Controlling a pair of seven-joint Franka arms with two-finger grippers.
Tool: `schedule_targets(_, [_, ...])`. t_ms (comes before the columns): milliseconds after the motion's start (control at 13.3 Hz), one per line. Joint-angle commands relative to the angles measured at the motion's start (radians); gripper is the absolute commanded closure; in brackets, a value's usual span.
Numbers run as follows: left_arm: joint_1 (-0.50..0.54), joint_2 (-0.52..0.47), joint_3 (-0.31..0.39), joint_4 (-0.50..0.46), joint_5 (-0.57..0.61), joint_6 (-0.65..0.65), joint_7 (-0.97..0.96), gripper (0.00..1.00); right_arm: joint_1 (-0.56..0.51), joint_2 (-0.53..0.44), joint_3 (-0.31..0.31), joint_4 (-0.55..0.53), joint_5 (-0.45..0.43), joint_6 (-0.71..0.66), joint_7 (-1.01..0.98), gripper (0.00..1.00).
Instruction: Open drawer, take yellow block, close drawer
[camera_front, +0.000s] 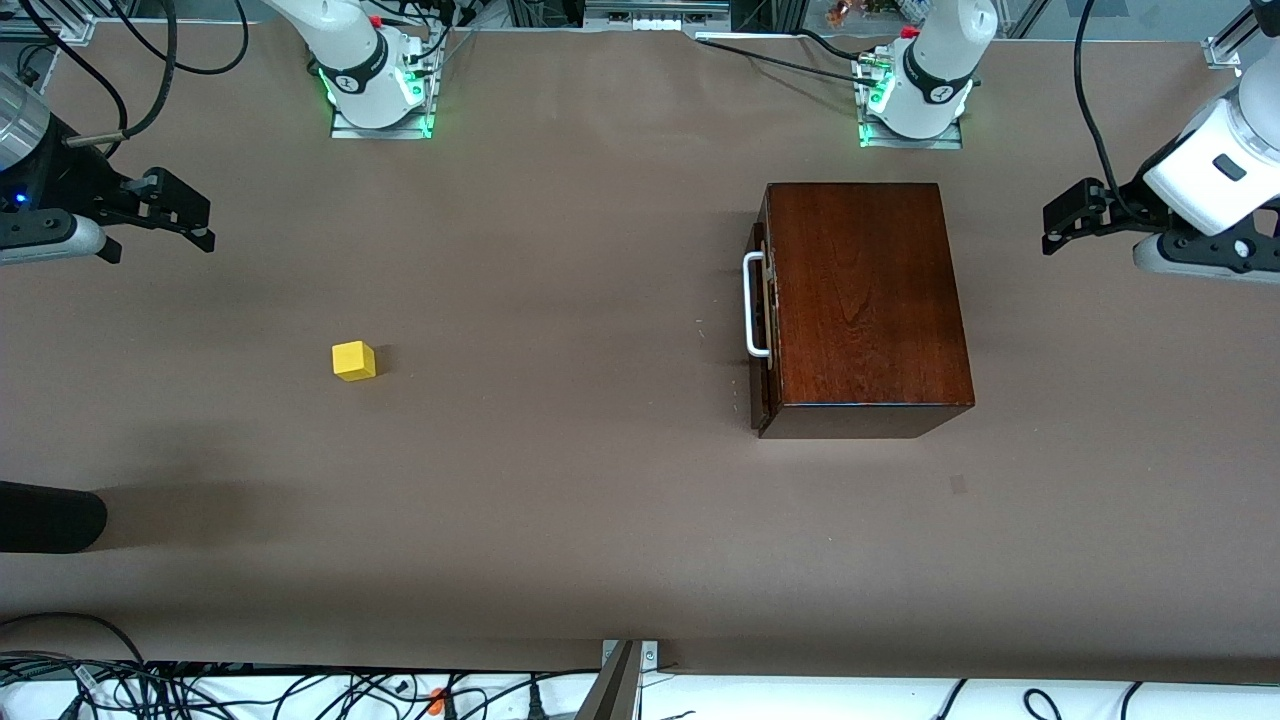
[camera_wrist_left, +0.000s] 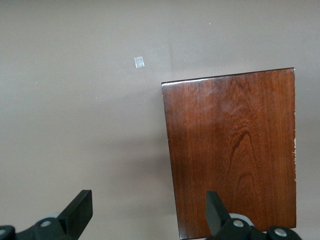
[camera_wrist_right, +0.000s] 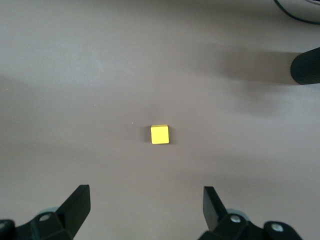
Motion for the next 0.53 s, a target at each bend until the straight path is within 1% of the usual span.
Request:
schedule_targets(0, [-0.004, -0.041, 0.016, -0.048, -0.018, 0.033, -0.002, 0.00, -0.001, 0.009, 0.001, 0.025, 0.001, -0.008, 0.004, 0.00])
schedule_targets(150, [-0.001, -0.031, 0.016, -0.031, -0.016, 0.028, -0.007, 0.00, -0.001, 0.009, 0.001, 0.025, 0.001, -0.008, 0.004, 0.00])
schedule_targets(451, [-0.001, -0.031, 0.016, -0.029, -0.010, 0.027, -0.017, 0.00, -0.001, 0.009, 0.001, 0.025, 0.001, -0.008, 0.004, 0.00])
